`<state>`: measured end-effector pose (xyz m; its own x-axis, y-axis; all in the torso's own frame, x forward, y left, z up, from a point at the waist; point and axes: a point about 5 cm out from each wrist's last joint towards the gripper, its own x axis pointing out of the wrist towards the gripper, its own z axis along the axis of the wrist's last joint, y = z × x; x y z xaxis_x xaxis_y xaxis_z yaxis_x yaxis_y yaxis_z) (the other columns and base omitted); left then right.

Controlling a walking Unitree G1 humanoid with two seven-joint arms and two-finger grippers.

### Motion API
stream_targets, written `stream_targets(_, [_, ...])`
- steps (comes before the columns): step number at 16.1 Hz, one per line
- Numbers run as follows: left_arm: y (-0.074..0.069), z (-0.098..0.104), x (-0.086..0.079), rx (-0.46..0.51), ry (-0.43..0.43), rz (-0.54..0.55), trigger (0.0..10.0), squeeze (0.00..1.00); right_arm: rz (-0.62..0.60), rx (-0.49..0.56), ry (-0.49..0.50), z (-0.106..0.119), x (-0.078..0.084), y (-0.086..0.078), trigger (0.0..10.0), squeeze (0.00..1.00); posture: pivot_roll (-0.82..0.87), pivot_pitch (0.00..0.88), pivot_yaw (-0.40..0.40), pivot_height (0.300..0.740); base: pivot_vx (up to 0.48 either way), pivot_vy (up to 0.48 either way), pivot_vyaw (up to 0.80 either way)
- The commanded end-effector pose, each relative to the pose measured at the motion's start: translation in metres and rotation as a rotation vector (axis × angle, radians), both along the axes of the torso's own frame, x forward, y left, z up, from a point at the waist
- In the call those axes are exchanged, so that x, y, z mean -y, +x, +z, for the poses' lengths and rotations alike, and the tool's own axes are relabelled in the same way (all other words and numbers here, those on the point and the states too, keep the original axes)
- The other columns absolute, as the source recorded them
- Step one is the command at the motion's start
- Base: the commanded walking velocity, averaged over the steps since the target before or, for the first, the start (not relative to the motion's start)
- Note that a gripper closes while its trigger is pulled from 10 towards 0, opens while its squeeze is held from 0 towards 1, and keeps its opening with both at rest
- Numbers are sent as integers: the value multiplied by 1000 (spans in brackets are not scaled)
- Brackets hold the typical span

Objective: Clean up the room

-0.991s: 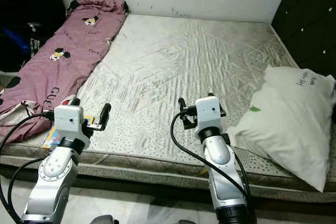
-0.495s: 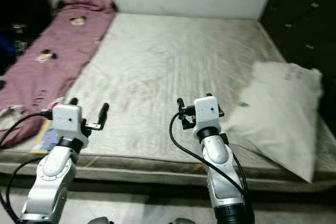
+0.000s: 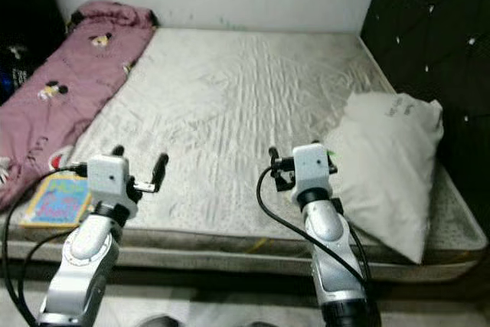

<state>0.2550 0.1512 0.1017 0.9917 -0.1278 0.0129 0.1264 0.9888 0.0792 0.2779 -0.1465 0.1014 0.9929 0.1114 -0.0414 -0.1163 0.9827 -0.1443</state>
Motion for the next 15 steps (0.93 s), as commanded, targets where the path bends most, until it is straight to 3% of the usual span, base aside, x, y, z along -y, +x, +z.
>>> stream_targets(1, [0,1,-4,5,11,11,10000,0,13,12,6,4,-6,2,10000,0,11,0,-15,740,0,-356,0])
stream_targets(3, [1,1,-4,5,10,12,10000,0,15,11,4,4,-6,2,10000,0,11,0,-17,740,0,-358,0])
stream_targets(8, [0,3,-4,17,-28,4,10000,0,18,8,1,3,-6,2,10000,0,10,0,-15,740,0,0,0])
stream_targets(15, [0,3,-3,25,-28,-17,10000,0,13,9,3,3,-7,3,10000,0,8,0,-10,740,325,0,0])
